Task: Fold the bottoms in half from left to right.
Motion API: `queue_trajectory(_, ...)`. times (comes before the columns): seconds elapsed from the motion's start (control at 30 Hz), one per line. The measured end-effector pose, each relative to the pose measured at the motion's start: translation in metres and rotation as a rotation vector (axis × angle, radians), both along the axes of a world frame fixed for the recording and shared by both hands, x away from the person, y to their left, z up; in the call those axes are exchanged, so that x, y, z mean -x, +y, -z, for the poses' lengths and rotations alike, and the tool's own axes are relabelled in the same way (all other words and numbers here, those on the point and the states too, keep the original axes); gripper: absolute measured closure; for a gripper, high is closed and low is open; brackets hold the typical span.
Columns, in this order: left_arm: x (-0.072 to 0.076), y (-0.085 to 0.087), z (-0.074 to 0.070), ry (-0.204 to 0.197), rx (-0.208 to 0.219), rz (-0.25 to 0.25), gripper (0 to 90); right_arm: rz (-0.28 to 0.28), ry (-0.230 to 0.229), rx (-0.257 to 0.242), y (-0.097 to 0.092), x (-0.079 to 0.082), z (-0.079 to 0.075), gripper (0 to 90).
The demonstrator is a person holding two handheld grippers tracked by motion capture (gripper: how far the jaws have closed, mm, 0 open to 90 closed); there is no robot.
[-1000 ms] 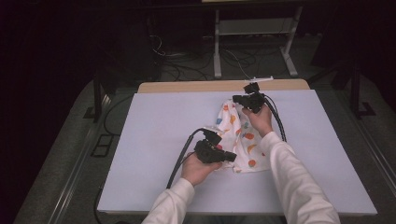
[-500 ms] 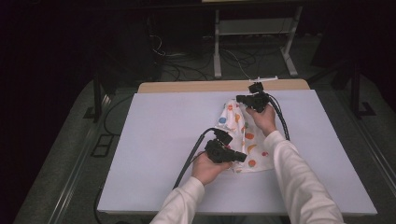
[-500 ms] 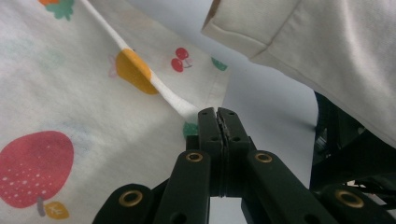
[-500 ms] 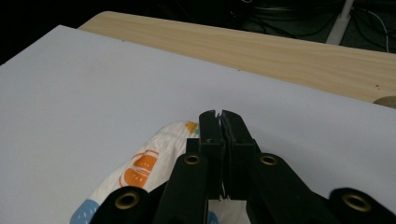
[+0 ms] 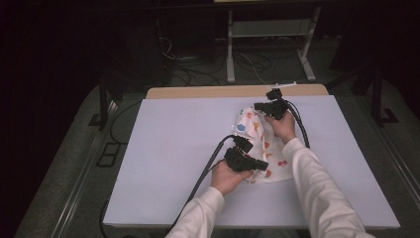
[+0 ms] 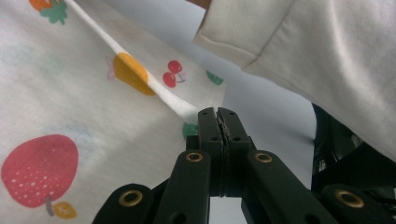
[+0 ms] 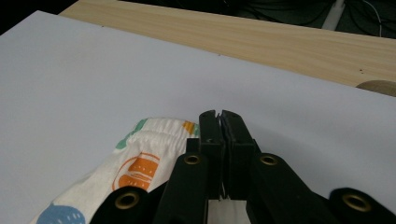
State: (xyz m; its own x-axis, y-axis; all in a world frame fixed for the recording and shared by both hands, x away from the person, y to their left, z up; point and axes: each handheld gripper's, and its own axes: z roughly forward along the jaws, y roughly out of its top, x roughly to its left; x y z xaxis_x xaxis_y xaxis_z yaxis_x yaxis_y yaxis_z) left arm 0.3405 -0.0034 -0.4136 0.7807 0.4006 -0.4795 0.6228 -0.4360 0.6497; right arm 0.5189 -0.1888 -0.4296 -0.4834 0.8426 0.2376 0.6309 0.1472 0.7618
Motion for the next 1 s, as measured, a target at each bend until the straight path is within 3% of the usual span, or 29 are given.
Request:
queue_trajectory(0.3, -0.003, -0.011, 0.002, 0.001, 0.006, 0.007, 88.8, 0.011, 0.009, 0.015, -0.006, -0.002, 0.003, 86.6)
queue_trajectory(0.5, -0.009, -0.019, 0.006, 0.022, 0.026, -0.015, 88.8, 0.025, 0.021, 0.04, -0.008, -0.006, 0.004, 85.4)
queue_trajectory(0.6, -0.009, -0.026, 0.008, 0.029, 0.041, -0.015, 88.8, 0.028, 0.033, 0.023, -0.013, -0.006, 0.004, 83.1)
queue_trajectory(0.67, -0.009, -0.031, 0.01, 0.036, 0.046, -0.016, 88.8, 0.025, 0.025, 0.034, -0.015, -0.005, 0.002, 75.5)
queue_trajectory(0.7, -0.009, -0.034, 0.01, 0.038, 0.042, -0.008, 88.8, 0.03, 0.023, 0.029, -0.016, -0.004, 0.002, 65.3)
queue_trajectory(0.83, -0.008, -0.041, 0.012, 0.042, 0.051, -0.009, 88.8, 0.023, 0.024, 0.017, -0.022, -0.001, -0.001, 61.9)
queue_trajectory(0.87, -0.008, -0.044, 0.013, 0.04, 0.052, -0.006, 88.9, 0.024, 0.022, 0.019, -0.025, 0.002, -0.003, 54.7)
queue_trajectory(1.0, -0.009, -0.048, 0.014, 0.041, 0.057, -0.007, 88.8, 0.003, 0.021, 0.009, -0.027, 0.007, -0.007, 47.2)
